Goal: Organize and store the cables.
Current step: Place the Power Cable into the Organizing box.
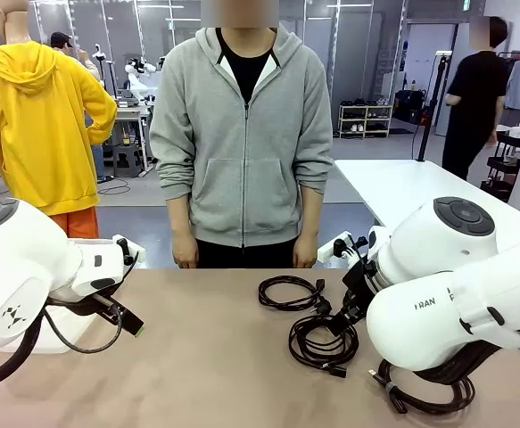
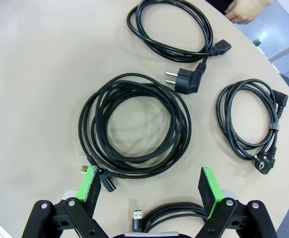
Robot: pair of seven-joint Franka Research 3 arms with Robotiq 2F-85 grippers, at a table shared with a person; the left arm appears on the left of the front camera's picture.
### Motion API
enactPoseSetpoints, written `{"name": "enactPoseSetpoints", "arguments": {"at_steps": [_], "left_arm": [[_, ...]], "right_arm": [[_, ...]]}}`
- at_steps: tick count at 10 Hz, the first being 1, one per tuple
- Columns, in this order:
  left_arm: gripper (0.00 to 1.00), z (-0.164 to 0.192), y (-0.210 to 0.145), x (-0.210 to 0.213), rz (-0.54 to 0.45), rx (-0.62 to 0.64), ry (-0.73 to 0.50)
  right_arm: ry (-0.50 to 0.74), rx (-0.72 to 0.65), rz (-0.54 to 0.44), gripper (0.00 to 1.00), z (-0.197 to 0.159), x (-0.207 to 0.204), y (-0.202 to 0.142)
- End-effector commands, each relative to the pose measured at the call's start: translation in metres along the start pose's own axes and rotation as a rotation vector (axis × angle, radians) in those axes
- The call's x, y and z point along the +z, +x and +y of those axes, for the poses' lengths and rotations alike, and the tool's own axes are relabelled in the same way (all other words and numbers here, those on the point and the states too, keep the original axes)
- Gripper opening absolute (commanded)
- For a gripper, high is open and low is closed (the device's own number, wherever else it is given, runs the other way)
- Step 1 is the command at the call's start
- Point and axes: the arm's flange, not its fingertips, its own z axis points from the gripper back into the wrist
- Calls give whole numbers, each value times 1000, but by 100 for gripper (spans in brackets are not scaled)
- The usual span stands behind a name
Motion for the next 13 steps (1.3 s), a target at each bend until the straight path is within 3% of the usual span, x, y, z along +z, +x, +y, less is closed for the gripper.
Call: {"name": "enactPoseSetpoints", "arguments": {"at_steps": [1, 2, 5, 7, 9, 11, 13], "left_arm": [[100, 0, 0, 0, 0, 0, 0], [100, 3, 14, 14, 2, -66, -9], [100, 34, 41, 77, -47, -96, -196], [100, 57, 40, 126, -68, -124, -286], [100, 91, 23, 170, -109, -95, -355], [100, 121, -6, 208, -178, -73, -402], [100, 143, -37, 239, -304, -48, -430]], "right_arm": [[1, -2, 0, 100, 0, 0, 0], [0, 0, 0, 100, 0, 0, 0], [83, 4, -71, 100, -45, 73, 7], [152, 29, -59, 100, -76, 121, 0], [238, 37, -113, 100, -100, 164, -24], [247, 1, -166, 100, -120, 200, -60], [246, -60, -251, 100, -136, 233, -101]]}}
